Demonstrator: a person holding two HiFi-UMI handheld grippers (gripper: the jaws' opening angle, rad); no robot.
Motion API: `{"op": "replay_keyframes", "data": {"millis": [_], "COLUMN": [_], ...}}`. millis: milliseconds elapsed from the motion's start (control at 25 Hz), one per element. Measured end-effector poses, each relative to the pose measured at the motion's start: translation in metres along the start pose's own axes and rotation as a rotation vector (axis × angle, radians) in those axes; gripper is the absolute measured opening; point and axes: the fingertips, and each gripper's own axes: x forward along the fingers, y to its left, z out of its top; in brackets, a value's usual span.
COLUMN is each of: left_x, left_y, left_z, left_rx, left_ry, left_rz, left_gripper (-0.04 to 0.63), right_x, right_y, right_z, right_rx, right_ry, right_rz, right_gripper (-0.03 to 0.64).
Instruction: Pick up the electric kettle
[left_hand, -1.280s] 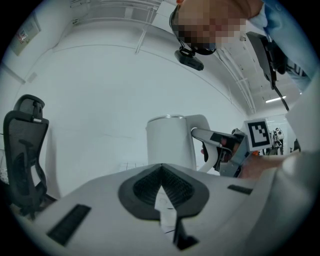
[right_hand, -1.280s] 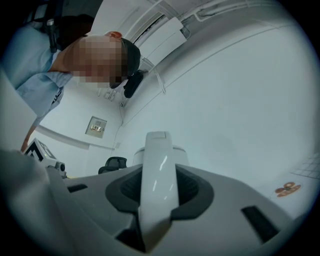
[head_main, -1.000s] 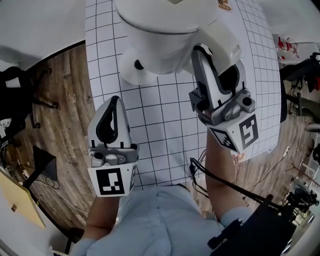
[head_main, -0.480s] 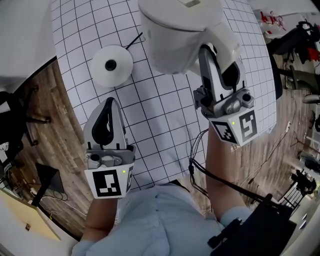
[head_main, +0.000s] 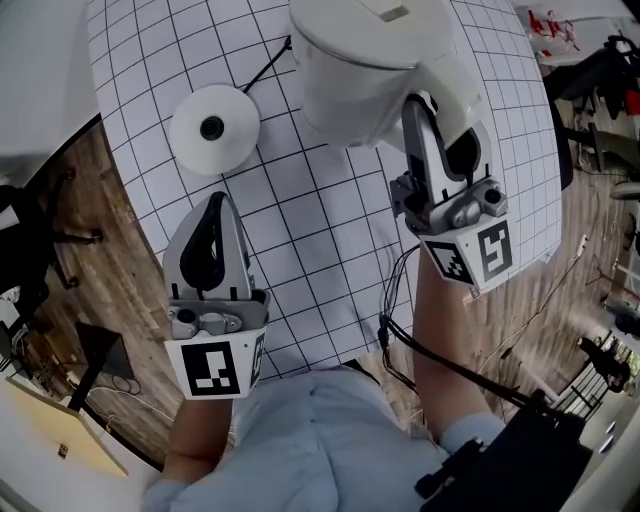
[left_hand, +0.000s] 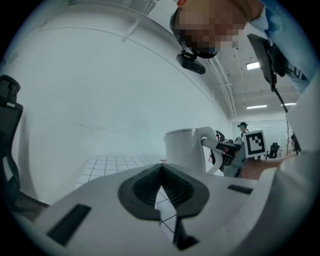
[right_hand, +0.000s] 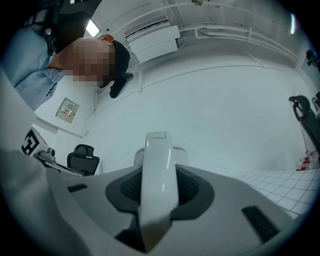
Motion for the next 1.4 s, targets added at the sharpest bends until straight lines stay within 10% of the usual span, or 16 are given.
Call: {"op": "replay_keyframes", "data": {"millis": [1000, 1400], "left_x": [-0.050, -0.099], "left_y": [-0.048, -0.092], "left_z": [0.039, 0.069], "left_rx": [0.047, 0.053], "left_ry": [-0.079, -0.161], "left_rz": [-0.045, -0.037], "left_gripper": [0.000, 0.000], "right_x": [-0.097, -0.142], "right_y": [0.005, 0.098], "right_z": [-0.027, 0.035], "right_rx": [0.025, 0.043], "right_ry": [0.091, 0.072], "right_rz": [-0.160, -0.116], "right_gripper": [0.190, 0.122]}}
